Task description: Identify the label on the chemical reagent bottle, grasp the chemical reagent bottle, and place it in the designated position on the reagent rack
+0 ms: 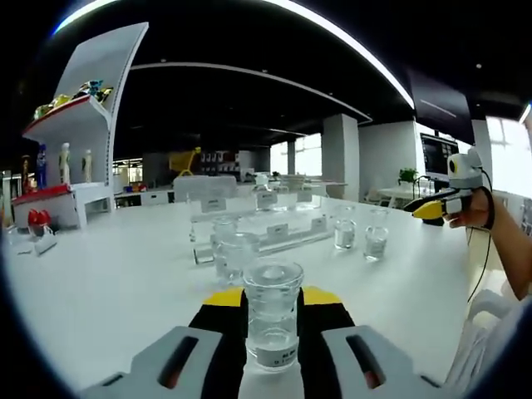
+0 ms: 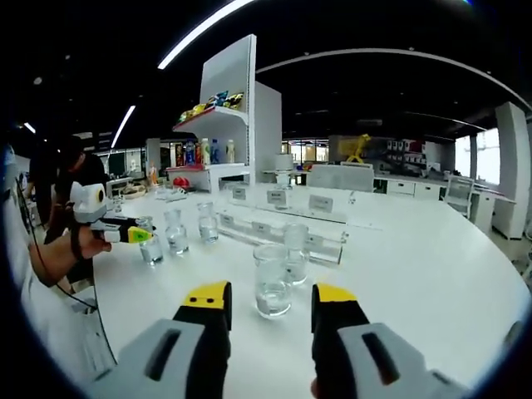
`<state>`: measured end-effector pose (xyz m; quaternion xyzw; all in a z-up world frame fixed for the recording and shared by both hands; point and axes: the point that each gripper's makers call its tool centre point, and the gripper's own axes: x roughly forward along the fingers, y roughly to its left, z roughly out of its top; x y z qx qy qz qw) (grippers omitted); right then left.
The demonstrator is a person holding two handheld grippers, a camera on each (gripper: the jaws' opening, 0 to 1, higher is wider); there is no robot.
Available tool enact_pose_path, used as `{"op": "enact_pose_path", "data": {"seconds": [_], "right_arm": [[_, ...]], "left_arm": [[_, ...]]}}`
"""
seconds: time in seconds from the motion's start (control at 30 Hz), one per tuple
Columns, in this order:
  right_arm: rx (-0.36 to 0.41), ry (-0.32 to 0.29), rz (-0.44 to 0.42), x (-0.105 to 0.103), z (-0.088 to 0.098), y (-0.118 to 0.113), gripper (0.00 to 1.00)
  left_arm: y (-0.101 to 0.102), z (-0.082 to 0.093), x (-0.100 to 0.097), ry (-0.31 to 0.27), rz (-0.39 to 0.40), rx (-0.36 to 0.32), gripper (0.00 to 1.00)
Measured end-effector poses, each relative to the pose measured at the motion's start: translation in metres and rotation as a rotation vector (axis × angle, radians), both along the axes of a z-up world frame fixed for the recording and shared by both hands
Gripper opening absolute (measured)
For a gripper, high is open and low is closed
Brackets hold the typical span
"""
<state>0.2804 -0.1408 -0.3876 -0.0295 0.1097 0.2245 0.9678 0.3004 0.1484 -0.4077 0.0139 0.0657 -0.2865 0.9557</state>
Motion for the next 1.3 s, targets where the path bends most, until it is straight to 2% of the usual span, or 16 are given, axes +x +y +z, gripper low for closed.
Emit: {"op": "enact_pose_path", "data": {"seconds": [0.4, 0.6, 0.73, 1.03, 1.3], "right_arm": [[0.012, 0.019, -0.005, 0.002, -0.011, -0.002, 0.36], [0.011, 0.021, 0.005, 0.000, -0.013, -0.001, 0.36], [0.018, 0.006, 0.006, -0.001, -0.011, -0.001, 0.36], [-0.009, 0.013, 0.007, -0.004, -0.016, -0.001, 0.36], [-0.028, 0.024, 0.009, -0.005, -0.021, -0.002, 0.38]], "left_arm": [[-0.003, 0.000, -0.006, -0.011, 0.009, 0.028, 0.22], [-0.013, 0.002, -0.012, -0.029, -0.025, 0.055, 0.21], [-0.018, 0.006, -0.013, -0.036, -0.034, 0.040, 0.22], [-0.039, 0.011, -0.015, -0.028, -0.086, 0.030, 0.22], [-0.053, 0.018, -0.005, -0.044, -0.107, 0.052, 0.22]]}}
